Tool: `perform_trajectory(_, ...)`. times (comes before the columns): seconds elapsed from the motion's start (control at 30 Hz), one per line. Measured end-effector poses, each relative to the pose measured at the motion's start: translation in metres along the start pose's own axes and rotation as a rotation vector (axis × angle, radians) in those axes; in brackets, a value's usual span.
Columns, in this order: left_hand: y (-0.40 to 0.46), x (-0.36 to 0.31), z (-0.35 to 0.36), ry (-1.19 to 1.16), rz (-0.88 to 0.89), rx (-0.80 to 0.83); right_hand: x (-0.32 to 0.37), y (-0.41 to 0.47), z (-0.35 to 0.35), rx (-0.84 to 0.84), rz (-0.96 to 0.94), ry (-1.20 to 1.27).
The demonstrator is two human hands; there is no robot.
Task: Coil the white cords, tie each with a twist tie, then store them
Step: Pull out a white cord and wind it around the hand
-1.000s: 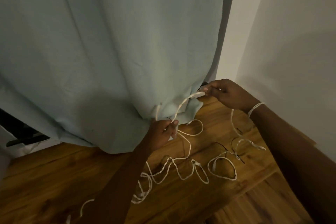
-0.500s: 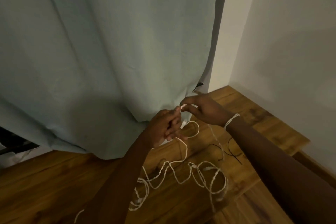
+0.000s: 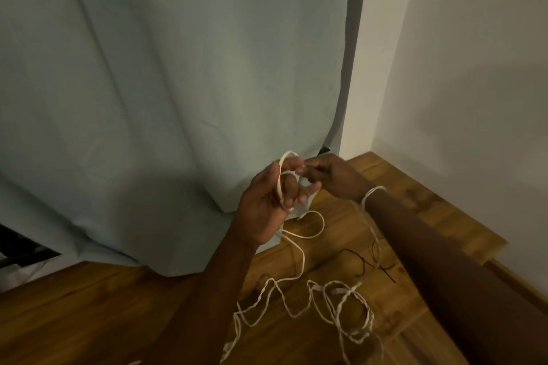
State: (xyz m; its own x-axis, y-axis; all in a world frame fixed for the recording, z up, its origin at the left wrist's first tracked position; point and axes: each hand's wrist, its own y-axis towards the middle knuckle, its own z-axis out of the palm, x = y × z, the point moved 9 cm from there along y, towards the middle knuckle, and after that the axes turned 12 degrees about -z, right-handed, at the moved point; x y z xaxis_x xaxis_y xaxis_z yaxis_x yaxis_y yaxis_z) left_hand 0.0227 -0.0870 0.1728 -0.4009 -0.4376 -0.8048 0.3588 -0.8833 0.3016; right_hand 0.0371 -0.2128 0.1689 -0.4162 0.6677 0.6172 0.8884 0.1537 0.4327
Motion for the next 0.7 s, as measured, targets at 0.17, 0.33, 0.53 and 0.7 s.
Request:
perform_trajectory(0.17,0.022,-0.040,-0.020,0.184,0.161,-0.415,0.018,-0.006,0.074,0.201,-0.007,0.014)
perform_trajectory(0.33,0.020,-0.072,-0.037,1.002,0.252,-0.580,0.015,-0.027,0.089,0.399,0.022,0.008)
perform_trajectory(0.53,0.000,-0.016,-0.080,1.258,-0.287,-0.407,0.021,-0.016,0.010,0.251,-0.013,-0.200)
perform_trajectory(0.7,-0.006,0.009,-0.038,0.606,-0.455,-0.162,0.035,-0.002,-0.037,0.057,-0.044,-0.121)
